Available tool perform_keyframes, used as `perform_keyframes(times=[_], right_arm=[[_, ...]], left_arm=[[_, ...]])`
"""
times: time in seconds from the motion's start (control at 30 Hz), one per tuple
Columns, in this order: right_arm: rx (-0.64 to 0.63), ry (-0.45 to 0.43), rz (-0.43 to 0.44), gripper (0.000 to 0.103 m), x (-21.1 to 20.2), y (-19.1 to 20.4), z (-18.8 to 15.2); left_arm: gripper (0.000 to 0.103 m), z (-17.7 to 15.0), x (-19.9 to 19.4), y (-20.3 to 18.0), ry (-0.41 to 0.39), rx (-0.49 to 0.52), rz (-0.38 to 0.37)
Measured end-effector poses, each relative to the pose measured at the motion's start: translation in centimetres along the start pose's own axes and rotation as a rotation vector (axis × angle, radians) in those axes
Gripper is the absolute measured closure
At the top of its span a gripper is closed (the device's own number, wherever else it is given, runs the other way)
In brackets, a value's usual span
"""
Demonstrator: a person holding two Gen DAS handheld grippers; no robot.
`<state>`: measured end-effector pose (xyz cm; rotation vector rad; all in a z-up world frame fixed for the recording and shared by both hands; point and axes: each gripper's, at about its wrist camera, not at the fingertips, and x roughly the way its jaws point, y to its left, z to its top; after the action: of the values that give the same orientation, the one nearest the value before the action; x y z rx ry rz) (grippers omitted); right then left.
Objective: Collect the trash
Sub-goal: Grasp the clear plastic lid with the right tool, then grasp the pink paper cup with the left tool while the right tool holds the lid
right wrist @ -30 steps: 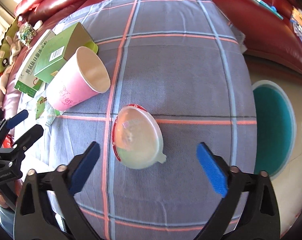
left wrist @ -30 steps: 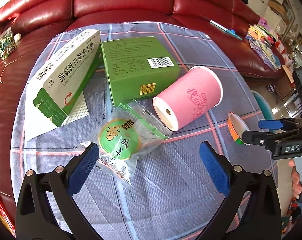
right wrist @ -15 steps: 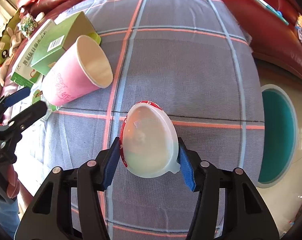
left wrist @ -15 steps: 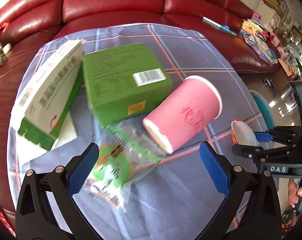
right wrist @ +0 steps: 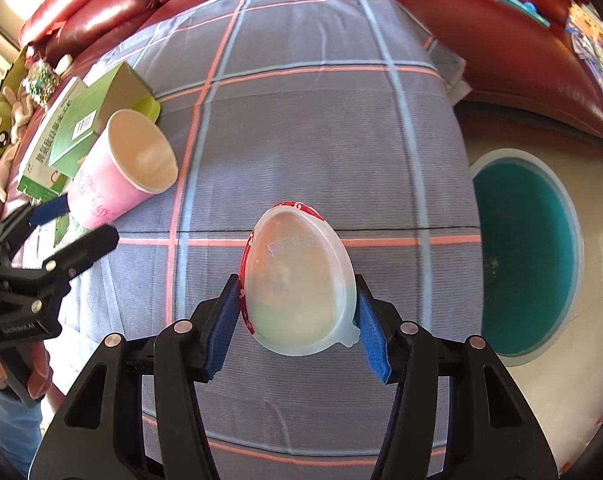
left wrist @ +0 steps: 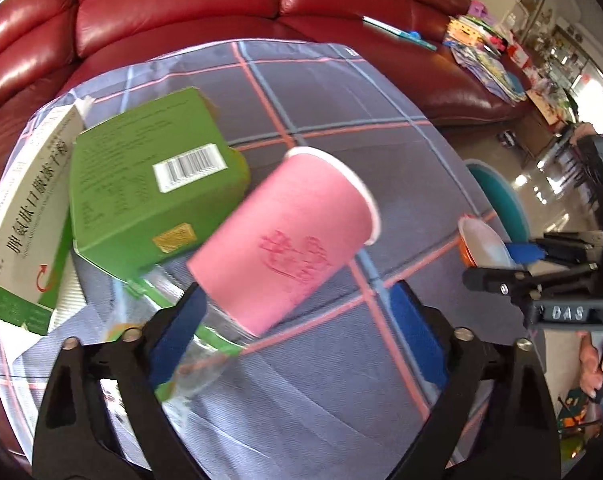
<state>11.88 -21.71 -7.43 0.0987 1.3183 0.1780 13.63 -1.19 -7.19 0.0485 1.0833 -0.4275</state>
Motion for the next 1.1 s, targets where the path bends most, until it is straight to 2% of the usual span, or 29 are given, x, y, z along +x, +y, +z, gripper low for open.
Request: perform_keyframes(times=[0.23, 0.33, 0.57, 0.63, 0.8, 1.0, 1.03, 1.1], right_arm=[[0.043, -0.017, 0.015, 0.047, -0.3, -1.6, 0.1], [0.051, -0.021, 0.017, 0.047, -0.5, -2.3, 0.1], [0.071, -0.022, 0.037, 0.047, -0.3, -3.2, 0.2], [0.075, -0.020, 0.040, 0.047, -0.3, -3.3, 0.1], [0.085, -0.022, 0.051, 0.047, -0.5, -3.5, 0.0], [0.103, -0.018, 0.059, 0.047, -0.5, -4.4, -0.2], [0.108, -0.018, 0.060, 0.047, -0.4, -4.7, -0.2], [0.114, -0.018, 0.063, 0.047, -0.4, -5.0, -0.3]], left_arm=[[0.017, -0.3, 0.3, -3.1, 0.037, 0.054, -0.066], [0.017, -0.1, -0.5, -3.0, 0.034, 0.035, -0.101], [0.017, 0.5, -2.8, -2.0, -0.018, 0.083, 0.004], [0.017, 1.0, -2.2, -2.0, 0.007, 0.109, 0.019], [0.017, 1.7, 1.0, -4.0, 0.076, 0.250, 0.062], [0.017, 2.7, 3.5, -4.5, 0.120, 0.281, 0.067], [0.019, 2.6, 3.8, -4.5, 0.121, 0.282, 0.061], [0.038, 2.5, 4.0, -4.7, 0.136, 0.272, 0.027]])
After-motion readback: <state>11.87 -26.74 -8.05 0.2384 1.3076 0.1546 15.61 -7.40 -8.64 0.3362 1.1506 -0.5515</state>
